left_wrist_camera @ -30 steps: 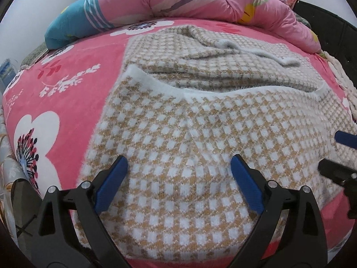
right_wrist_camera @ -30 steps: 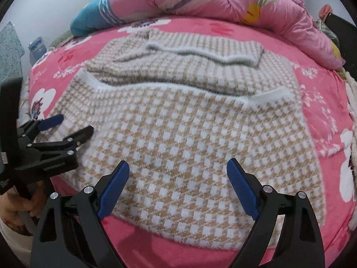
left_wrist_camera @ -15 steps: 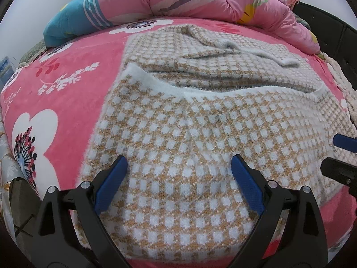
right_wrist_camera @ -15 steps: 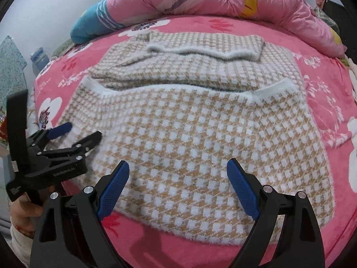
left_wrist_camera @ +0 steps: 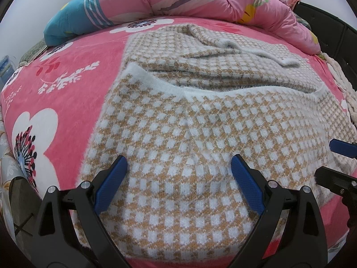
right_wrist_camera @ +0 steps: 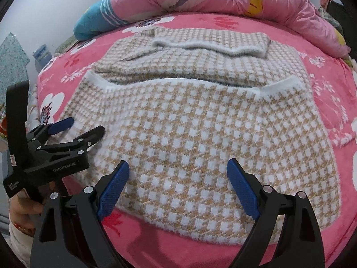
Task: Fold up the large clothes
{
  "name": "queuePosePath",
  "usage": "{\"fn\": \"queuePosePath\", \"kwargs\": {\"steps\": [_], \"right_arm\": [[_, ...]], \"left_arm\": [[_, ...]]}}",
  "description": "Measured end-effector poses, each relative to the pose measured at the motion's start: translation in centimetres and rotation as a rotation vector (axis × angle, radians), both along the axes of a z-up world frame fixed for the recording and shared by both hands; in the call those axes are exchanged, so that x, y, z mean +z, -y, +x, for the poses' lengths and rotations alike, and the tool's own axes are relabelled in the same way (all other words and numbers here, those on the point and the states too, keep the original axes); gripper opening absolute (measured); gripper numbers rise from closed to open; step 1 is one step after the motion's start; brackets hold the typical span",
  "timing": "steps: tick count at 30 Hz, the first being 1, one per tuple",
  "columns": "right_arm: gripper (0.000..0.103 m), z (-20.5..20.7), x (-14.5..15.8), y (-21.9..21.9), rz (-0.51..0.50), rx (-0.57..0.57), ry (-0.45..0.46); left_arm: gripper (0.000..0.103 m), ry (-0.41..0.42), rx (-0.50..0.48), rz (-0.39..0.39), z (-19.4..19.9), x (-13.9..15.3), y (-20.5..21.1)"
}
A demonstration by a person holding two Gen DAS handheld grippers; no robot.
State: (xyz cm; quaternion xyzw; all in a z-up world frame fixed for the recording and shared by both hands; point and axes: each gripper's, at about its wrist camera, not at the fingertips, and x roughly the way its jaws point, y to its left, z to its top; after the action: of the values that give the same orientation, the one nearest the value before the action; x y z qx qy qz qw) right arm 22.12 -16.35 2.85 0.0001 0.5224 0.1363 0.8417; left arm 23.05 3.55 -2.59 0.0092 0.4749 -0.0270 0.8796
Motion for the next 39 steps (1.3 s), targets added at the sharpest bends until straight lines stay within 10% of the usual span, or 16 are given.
{"fn": "queuePosePath", "kwargs": {"steps": [39], "right_arm": [[0.087, -0.7, 0.6, 0.0, 0.032, 0.060, 0.051]], "left_arm": [[0.091, -0.006, 0.002, 0.003, -0.1, 0.2, -0.1]]}}
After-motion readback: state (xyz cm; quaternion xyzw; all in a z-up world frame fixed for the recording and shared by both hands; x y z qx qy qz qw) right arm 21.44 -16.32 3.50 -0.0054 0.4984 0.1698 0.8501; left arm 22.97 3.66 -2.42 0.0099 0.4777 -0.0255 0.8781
